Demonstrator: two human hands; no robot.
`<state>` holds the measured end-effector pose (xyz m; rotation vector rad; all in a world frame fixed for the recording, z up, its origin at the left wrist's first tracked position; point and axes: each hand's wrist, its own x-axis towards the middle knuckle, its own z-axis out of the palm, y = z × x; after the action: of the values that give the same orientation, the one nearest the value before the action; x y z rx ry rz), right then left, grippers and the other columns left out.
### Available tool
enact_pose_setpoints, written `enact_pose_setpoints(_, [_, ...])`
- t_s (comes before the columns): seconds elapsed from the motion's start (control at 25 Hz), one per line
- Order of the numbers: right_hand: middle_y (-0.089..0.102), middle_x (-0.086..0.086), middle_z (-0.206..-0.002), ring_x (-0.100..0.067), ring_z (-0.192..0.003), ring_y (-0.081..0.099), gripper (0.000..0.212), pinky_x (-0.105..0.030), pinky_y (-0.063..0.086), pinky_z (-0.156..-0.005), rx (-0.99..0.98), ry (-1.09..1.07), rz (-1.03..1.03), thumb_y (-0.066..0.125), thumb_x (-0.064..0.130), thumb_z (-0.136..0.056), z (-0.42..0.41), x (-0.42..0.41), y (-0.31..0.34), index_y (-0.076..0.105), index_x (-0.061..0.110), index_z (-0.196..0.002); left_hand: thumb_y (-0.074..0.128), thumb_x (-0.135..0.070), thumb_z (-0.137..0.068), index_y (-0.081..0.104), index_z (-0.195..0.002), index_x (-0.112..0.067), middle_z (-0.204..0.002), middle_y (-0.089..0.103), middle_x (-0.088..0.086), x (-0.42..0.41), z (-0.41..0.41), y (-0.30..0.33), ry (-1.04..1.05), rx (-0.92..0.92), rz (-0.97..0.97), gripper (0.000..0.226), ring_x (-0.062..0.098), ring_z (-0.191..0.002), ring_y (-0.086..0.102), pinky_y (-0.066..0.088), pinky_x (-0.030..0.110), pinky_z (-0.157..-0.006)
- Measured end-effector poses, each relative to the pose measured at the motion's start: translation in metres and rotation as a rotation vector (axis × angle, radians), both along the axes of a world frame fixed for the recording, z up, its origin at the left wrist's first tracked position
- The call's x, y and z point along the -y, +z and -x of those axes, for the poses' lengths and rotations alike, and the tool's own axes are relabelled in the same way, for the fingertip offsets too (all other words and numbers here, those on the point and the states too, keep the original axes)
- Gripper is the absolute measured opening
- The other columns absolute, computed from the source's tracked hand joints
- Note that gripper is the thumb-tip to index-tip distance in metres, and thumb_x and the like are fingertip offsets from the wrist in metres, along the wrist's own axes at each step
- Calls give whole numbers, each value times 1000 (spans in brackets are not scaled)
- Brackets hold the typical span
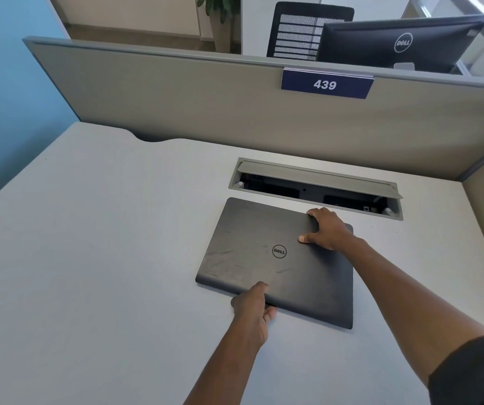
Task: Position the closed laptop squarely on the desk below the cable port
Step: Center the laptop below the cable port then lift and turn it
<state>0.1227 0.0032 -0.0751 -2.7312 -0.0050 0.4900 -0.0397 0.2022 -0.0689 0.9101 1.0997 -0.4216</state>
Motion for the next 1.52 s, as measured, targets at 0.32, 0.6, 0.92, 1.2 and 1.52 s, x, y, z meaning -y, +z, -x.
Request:
enact_pose_setpoints(0.32, [58, -8, -130, -29, -120, 53, 64, -48, 43, -106, -15, -211, -136, 82, 38, -78, 30, 20, -1, 55, 13, -130, 67, 6, -84, 46, -123, -5, -105, 63, 16, -11, 14, -7, -111, 80, -77, 46, 17, -71, 57, 53, 29, -64])
enact_pose_setpoints(0.6, [61, -10, -123, -30, -112, 57, 49, -46, 48, -99, -26, -327, -191, 75, 36, -86, 71, 32, 0, 60, 12, -125, 68, 3, -85, 48, -92, -18, -86, 64, 9, -35, 5, 2, -282, 157, -249, 30, 16, -63, 56, 47, 26, -52])
enact_pose_setpoints(0.92, [62, -2, -93, -12, -75, 56, 27, -26, 38, -56, -10, -508, -289, 69, 36, -90, 125, 14, -1, 55, 15, -99, 58, 2, -86, 51, -112, -12, -96, 65, 18, -63, -21, 12, -328, 246, -368, 31, 27, -72, 57, 48, 31, -58])
enact_pose_setpoints(1.2, [67, -2, -87, -21, -78, 63, 22, -28, 44, -58, 15, -708, -452, 67, 33, -91, 169, -12, 5, 57, 13, -89, 49, 4, -86, 54, -106, -14, -95, 66, 11, -70, -57, 26, -428, 300, -402, 27, 21, -69, 61, 49, 26, -54])
enact_pose_setpoints(1.52, [64, -5, -91, -22, -82, 60, 21, -32, 44, -66, 35, -870, -544, 64, 27, -95, 204, -55, -8, 56, 8, -100, 41, -4, -82, 59, -96, -19, -106, 66, 10, -65, -99, 27, -660, 348, -653, 27, 31, -94, 62, 51, 36, -76])
